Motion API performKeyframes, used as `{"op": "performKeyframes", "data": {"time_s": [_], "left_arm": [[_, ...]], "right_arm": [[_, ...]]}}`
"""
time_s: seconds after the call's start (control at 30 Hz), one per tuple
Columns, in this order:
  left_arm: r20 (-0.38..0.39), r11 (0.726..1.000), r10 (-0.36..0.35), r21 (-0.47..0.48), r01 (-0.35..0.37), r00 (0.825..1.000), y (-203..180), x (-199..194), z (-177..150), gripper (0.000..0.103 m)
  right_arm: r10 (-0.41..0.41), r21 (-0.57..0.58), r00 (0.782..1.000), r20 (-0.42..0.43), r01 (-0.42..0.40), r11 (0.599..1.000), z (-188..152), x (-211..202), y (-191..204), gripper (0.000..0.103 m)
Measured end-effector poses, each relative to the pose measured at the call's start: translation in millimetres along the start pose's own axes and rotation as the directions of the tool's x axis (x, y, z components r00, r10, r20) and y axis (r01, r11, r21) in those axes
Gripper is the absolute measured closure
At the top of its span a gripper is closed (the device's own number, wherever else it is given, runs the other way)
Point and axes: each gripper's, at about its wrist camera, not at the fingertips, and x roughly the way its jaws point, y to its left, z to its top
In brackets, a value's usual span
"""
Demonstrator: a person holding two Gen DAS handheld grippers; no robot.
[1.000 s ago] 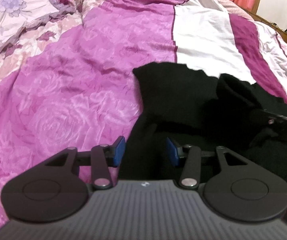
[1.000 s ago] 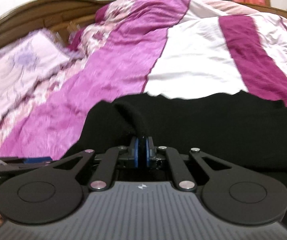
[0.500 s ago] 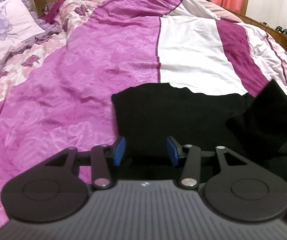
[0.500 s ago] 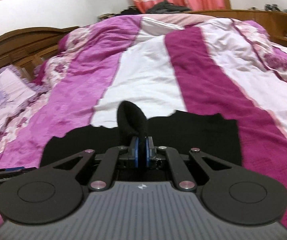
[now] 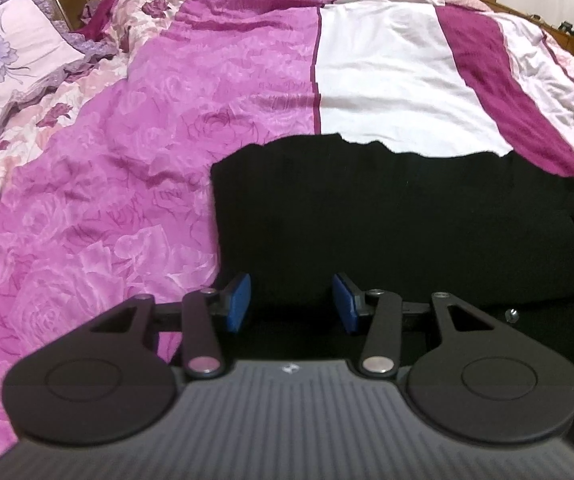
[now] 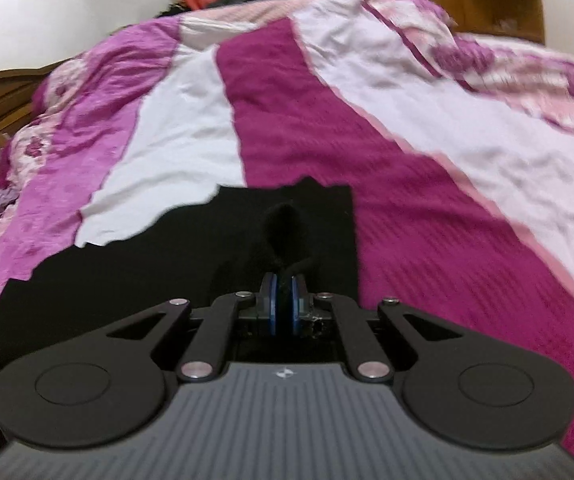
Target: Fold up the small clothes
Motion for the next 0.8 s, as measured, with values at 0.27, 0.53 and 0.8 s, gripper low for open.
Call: {"op": "performKeyframes", "data": {"time_s": [0.27, 0.53, 0.8], "left_arm": [[-0.007, 1.0, 0.008, 0.014, -0.008, 1.0, -2, 0, -2, 0.055], [-0.008, 1.0, -0.009, 0.004, 0.009, 1.0, -3, -7, -5, 0.055], [-0.023, 1.0, -0.006, 0.005, 0.006, 1.0, -2, -2, -9, 0.055]], "right_arm": [[-0.024, 0.042, 0.999, -0.023, 0.024, 0.999, -3, 0, -10, 0.094], [0.034, -0.055, 0.997, 0.074, -0.03, 0.998, 4, -25, 13, 0.085], [0.023, -0.088, 1.0, 0.007, -0.022, 0.996, 3, 10, 21, 0.08]]}}
